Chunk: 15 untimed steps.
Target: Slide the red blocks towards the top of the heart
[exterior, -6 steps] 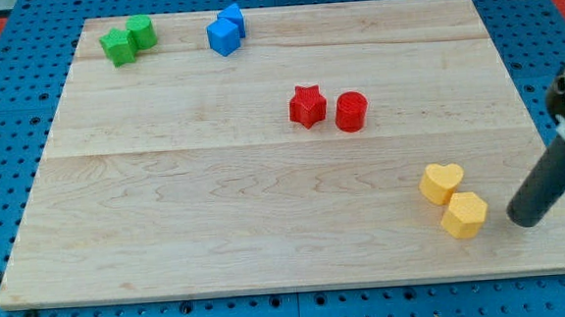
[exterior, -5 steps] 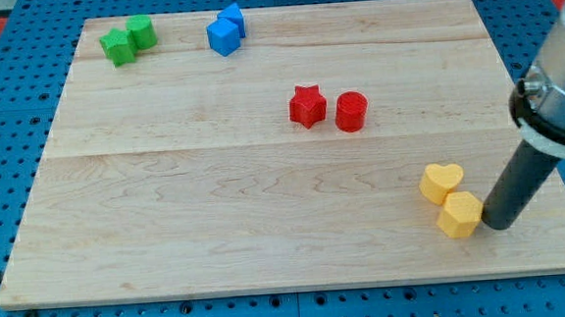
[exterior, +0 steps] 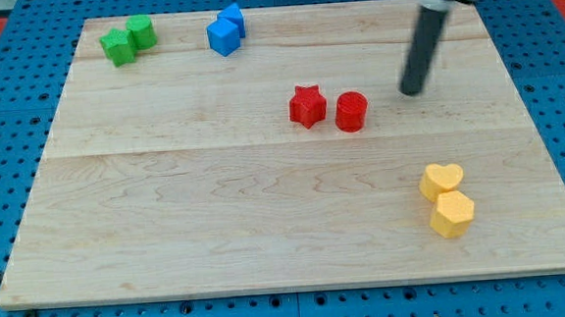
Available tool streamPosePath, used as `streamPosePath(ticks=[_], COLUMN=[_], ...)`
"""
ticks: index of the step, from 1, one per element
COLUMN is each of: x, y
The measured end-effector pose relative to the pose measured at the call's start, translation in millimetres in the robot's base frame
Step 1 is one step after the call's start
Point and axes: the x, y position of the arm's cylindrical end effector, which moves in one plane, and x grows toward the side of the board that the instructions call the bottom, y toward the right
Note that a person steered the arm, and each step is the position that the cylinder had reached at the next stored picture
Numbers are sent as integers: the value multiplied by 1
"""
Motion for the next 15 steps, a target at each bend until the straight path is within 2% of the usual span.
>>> streamPosePath(ticks=[1,2,3,4,7,8,9,10,11,13,14,15], x=[-27,-16,42,57,103,100,62,9,-16,49,56,58], y=[-56,-88,-62,-61,5,2,-1,-29,-118,-139,-129,-83])
